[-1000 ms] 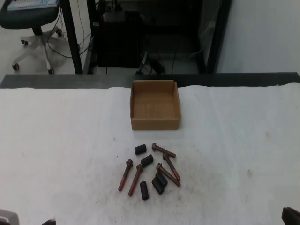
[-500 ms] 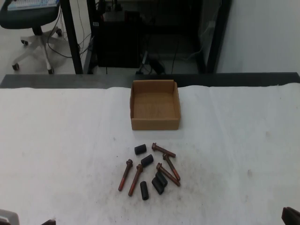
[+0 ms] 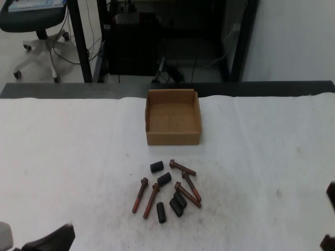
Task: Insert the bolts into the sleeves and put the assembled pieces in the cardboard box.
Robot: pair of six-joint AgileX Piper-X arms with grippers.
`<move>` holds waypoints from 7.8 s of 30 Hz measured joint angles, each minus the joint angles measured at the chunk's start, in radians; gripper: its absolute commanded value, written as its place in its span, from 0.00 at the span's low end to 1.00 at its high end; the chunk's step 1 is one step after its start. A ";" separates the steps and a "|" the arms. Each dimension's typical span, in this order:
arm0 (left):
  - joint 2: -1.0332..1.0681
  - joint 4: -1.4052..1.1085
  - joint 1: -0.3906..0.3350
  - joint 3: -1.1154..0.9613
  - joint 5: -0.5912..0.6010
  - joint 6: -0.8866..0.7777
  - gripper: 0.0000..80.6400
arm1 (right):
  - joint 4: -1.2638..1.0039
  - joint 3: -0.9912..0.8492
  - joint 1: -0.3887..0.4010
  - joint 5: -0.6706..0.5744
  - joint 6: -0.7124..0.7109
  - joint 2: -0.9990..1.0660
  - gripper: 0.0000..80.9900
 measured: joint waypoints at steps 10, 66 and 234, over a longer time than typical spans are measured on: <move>0.000 -0.032 0.000 0.000 0.002 0.000 0.00 | -0.337 0.000 0.000 0.000 0.000 0.000 0.01; 1.342 -0.125 0.000 -0.853 0.136 0.477 0.00 | -0.650 -0.414 0.000 -0.656 0.362 1.064 0.01; 0.861 0.261 0.250 -0.667 0.348 0.255 0.00 | 0.674 -1.364 0.639 -0.144 0.106 1.902 0.45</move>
